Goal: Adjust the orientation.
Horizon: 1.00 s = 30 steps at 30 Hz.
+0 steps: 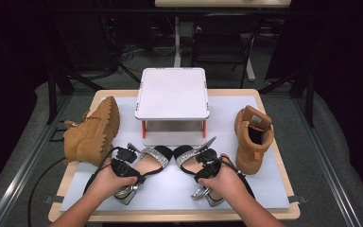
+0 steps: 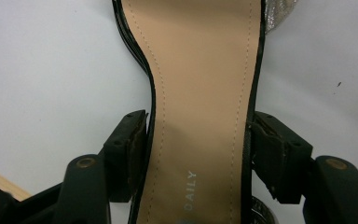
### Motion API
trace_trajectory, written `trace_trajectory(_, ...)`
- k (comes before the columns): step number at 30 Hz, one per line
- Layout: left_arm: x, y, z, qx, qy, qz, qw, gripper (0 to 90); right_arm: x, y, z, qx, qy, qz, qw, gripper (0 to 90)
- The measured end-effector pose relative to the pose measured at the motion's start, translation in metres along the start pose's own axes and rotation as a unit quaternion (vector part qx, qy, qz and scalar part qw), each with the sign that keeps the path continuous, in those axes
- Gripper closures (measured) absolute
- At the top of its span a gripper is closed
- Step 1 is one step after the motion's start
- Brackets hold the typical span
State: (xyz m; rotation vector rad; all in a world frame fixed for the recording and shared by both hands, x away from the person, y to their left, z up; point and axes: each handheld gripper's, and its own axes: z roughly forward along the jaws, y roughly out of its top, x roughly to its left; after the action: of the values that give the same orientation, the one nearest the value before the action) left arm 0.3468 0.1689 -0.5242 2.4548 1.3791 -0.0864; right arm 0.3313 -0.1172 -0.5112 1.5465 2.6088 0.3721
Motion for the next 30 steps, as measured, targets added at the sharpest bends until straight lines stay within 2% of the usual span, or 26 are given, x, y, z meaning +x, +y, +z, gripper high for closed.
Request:
trace_trajectory(6,0.0,0.002,0.0,0.01,-0.001,-0.006,0.9999,41.6,0.002,0.006,0.001,0.019,-0.007,0.009,0.9997,39.7)
trace_trajectory(9,0.001,0.003,0.0,0.011,-0.002,-0.009,0.9999,42.1,0.0,0.008,0.001,0.03,0.0,0.015,0.9994,40.2)
trace_trajectory(10,0.001,0.002,0.0,0.01,-0.002,-0.012,0.9999,42.3,0.001,0.007,0.003,0.018,0.0,0.026,0.9995,40.4)
trace_trajectory(12,0.0,0.002,0.0,0.007,-0.001,-0.019,0.9998,42.7,0.0,0.006,0.001,0.023,0.001,0.025,0.9994,40.8)
trace_trajectory(14,0.001,0.001,-0.001,0.003,-0.002,-0.024,0.9997,43.1,-0.001,0.004,0.001,0.016,0.002,0.028,0.9995,41.1)
trace_trajectory(15,0.001,0.001,-0.001,0.002,-0.001,-0.024,0.9997,43.3,0.0,0.001,0.003,-0.01,0.007,0.046,0.9989,41.2)
trace_trajectory(16,0.001,0.001,-0.001,0.002,-0.001,-0.024,0.9997,43.3,0.0,0.001,0.003,-0.01,0.007,0.046,0.9989,41.2)
trace_trajectory(17,0.0,0.0,-0.001,0.001,0.004,-0.022,0.9997,43.5,-0.003,0.0,0.0,0.003,0.009,0.033,0.9994,41.5)
trace_trajectory(19,-0.001,0.0,-0.002,0.001,0.009,-0.022,0.9997,43.6,-0.003,-0.002,0.0,-0.007,0.006,0.031,0.9995,41.7)
trace_trajectory(20,-0.001,0.0,-0.002,0.001,0.009,-0.022,0.9997,43.7,-0.002,-0.003,0.001,-0.016,0.004,0.038,0.9991,41.8)
trace_trajectory(22,0.0,-0.001,-0.002,-0.002,0.008,-0.023,0.9997,43.9,-0.003,-0.004,0.0,-0.014,0.007,0.033,0.9993,42.1)
trace_trajectory(24,0.001,-0.003,-0.004,-0.01,0.005,-0.027,0.9996,44.0,-0.004,-0.005,-0.001,-0.017,0.0,0.026,0.9995,42.4)
trace_trajectory(30,0.003,-0.002,-0.009,-0.015,0.006,-0.027,0.9995,44.2,-0.005,-0.011,-0.003,-0.029,0.0,0.032,0.9991,42.5)
